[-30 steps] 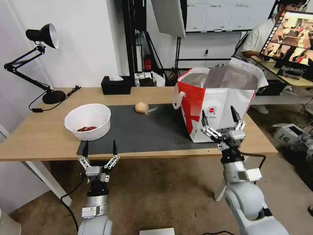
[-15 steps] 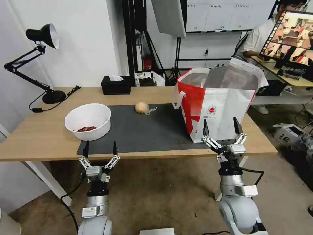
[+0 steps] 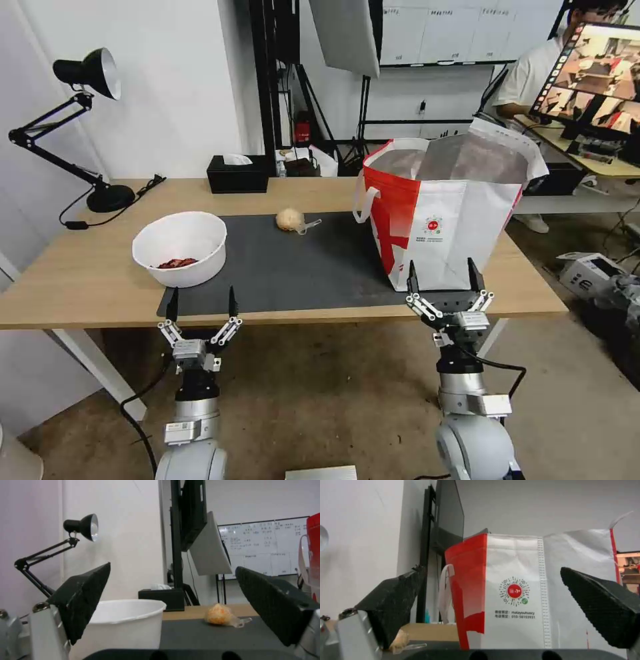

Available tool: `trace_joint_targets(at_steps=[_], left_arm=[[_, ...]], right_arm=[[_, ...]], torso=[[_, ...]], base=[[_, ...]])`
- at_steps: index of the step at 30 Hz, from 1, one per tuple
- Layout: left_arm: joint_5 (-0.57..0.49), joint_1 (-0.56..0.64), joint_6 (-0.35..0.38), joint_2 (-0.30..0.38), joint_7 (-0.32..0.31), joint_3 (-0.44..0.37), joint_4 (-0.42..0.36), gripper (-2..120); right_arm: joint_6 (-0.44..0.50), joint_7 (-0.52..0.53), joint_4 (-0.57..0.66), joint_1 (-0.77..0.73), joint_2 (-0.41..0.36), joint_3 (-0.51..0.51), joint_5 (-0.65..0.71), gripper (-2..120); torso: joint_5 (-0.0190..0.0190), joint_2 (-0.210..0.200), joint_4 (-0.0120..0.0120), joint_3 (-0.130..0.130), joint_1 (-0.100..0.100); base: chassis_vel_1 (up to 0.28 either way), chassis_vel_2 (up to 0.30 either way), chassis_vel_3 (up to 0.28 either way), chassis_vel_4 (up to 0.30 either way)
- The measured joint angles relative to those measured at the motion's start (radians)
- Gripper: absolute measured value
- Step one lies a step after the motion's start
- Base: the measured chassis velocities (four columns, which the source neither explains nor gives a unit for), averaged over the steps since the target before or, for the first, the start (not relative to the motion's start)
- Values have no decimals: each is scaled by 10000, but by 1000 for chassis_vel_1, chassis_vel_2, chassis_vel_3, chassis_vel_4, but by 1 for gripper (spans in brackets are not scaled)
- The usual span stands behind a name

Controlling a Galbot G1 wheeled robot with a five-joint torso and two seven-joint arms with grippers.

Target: Pick up the trash from the table and place it into the takeout bag.

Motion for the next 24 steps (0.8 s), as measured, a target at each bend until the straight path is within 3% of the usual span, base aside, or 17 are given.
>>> trace_joint_targets(at_steps=[24], left_arm=[[-12, -29, 25, -1, 2, -3, 37, 100]], right_arm=[[-18, -46, -58, -14, -76, -82, 51, 100]], torso=[[0, 1, 0, 0, 0]], base=[[0, 0, 0, 0]])
